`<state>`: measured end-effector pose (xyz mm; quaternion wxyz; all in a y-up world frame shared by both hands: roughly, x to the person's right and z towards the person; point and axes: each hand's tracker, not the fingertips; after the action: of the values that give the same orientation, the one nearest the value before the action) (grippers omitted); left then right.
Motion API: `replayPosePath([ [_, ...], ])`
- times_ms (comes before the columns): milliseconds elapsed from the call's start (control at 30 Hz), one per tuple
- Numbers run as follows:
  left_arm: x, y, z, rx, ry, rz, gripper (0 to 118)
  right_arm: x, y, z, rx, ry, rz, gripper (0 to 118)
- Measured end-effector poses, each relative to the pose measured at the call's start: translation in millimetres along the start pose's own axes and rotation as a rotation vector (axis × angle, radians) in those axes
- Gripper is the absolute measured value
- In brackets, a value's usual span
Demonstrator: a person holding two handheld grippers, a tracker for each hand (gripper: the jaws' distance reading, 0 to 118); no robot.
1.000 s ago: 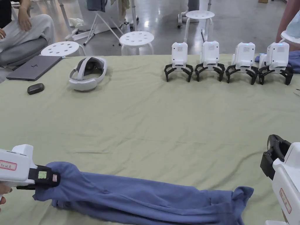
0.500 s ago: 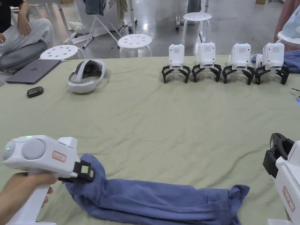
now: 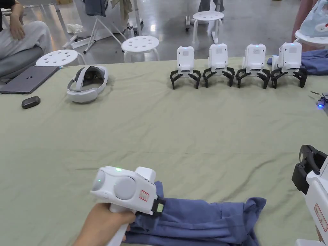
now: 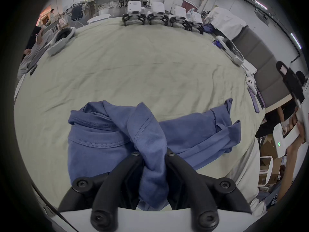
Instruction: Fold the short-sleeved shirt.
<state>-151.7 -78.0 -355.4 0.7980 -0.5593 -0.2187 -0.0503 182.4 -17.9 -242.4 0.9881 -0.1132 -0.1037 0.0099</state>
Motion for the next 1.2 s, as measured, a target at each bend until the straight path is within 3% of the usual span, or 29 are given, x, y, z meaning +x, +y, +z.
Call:
replayPosePath([
  [233,29,-26,-51,-0.024,0.066,-0.084,16,4,-4,1,-0.013,-0.007,0.003,4],
  [600,20,-28,-39,0.008,0.036,-0.059,19,4,-2,1,-0.018,-0.013,0.008,4],
  [633,20,-28,-36,0.018,0.034,-0.056,24,3,-2,1,-0.018,-0.010,0.010,4],
  [767,20,-31,-20,0.078,-0.020,-0.032,84,0,0,1,-0.016,-0.002,0.014,4],
  [833,25,-31,-5,0.127,-0.045,-0.028,96,-2,1,1,-0.015,0.004,0.010,4],
  [1133,13,-20,75,0.383,-0.018,-0.009,95,-9,8,2,0.003,0.018,0.011,4],
  [1200,0,-18,88,0.451,0.032,-0.004,81,-10,9,3,0.007,0.020,0.011,4],
])
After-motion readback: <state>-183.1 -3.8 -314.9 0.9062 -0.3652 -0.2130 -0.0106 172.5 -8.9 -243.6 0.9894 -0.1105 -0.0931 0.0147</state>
